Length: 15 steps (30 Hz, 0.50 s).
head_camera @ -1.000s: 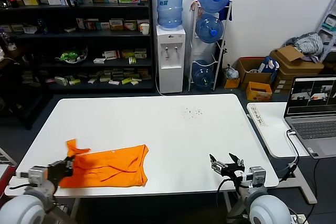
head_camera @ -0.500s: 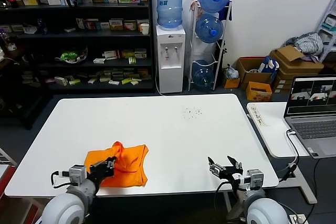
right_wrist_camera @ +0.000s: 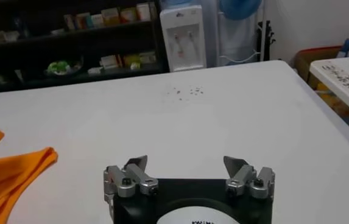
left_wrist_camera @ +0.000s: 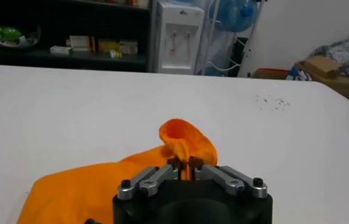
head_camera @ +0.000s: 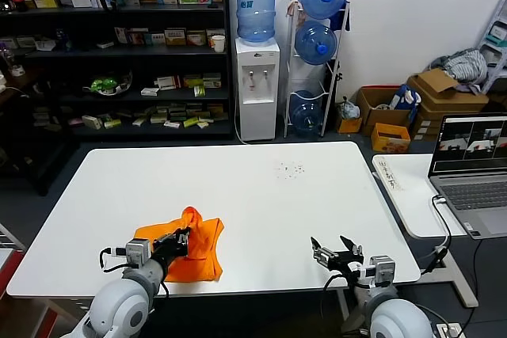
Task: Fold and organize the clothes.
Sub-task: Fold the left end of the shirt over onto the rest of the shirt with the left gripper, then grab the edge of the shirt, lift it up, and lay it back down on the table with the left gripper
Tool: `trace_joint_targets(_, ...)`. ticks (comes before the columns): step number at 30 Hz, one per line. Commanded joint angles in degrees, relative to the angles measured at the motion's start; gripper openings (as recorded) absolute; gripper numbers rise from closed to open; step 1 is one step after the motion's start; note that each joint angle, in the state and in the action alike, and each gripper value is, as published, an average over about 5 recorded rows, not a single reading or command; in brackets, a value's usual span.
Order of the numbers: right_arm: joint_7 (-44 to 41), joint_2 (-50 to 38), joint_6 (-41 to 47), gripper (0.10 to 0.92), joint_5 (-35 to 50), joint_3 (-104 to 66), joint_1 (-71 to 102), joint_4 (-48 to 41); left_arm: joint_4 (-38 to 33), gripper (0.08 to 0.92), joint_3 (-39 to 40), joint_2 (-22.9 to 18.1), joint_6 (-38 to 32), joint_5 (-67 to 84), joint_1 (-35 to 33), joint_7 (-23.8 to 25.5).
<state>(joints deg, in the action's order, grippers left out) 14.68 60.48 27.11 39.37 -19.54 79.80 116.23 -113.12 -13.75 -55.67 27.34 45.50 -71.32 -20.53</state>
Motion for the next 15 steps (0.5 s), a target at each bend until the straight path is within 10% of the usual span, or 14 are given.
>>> trace_joint_targets(1, 0.05, -0.08, 0.03, 0.823, 0.09, -0.06, -0.02, -0.08, 0.40, 0.273, 0.90, -0.17, 0.49, 0.02, 0.12, 0.63)
trace_joint_targets(10, 0.06, -0.11, -0.05, 0.823, 0.12, -0.03, -0.22, -0.49, -7.81, 0.533, -6.07, 5.33, 2.94, 5.59, -6.78, -0.40)
trace_joint_targets(15, -0.10, -0.08, -0.22, 0.823, 0.04, -0.11, 0.23, -0.24, 1.88, 0.680, -13.36, 11.00, 1.97, 4.38, -7.61, 10.12)
